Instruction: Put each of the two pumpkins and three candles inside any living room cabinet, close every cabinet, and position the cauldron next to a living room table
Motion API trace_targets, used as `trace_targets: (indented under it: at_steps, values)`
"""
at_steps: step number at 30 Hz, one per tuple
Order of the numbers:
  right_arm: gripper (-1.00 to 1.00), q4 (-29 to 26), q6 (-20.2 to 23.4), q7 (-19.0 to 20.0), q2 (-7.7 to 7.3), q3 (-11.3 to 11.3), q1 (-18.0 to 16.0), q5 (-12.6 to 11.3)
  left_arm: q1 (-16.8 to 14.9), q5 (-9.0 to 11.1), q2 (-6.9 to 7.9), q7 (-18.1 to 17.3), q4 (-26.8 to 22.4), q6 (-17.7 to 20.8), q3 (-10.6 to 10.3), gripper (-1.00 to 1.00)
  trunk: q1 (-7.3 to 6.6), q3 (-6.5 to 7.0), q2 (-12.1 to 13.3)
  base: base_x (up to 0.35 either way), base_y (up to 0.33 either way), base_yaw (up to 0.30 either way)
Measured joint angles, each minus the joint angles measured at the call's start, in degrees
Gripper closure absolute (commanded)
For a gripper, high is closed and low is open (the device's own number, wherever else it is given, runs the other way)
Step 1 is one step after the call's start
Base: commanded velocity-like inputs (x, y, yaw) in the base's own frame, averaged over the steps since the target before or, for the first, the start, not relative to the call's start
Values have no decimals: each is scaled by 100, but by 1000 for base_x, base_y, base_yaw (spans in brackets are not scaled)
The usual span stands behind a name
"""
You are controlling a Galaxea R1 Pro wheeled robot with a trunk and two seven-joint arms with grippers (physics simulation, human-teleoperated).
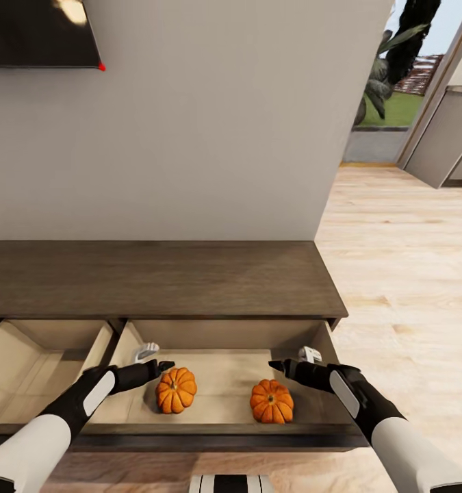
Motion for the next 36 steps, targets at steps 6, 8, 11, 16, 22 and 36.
trace_targets:
  at_steps: [6, 8, 11, 16, 22, 36]
  values:
    - [-100, -9, 261, 144, -23, -43, 0, 6, 0, 0, 35, -7, -17, 51, 2, -100, -15, 133, 8, 0, 0, 0]
    - [-100, -29, 319, 227, -34, -48, 0, 8, 0, 0, 37, -7, -19, 52, 2, -100, -21, 177, 11, 0, 0, 0]
    - [-100, -106, 522, 577, -104, -53, 0, 14, 0, 0, 38, -7, -44, 54, 2, -100, -28, 244, 15, 0, 0, 0]
    - [-100, -161, 911, 1148, -313, -60, 0, 16, 0, 0, 38, -7, -80, 246, 3, -100, -41, 354, 21, 0, 0, 0]
    - [-100, -166, 1080, 1344, -368, -60, 0, 13, 0, 2, 45, -7, -599, 897, -6, -100, -57, 487, 29, 0, 0, 0]
    - [-100, -175, 1927, 2243, -710, -61, 0, 18, 0, -25, 65, -3, -688, 1524, 11, -100, -93, 798, 48, -69, 40, 0]
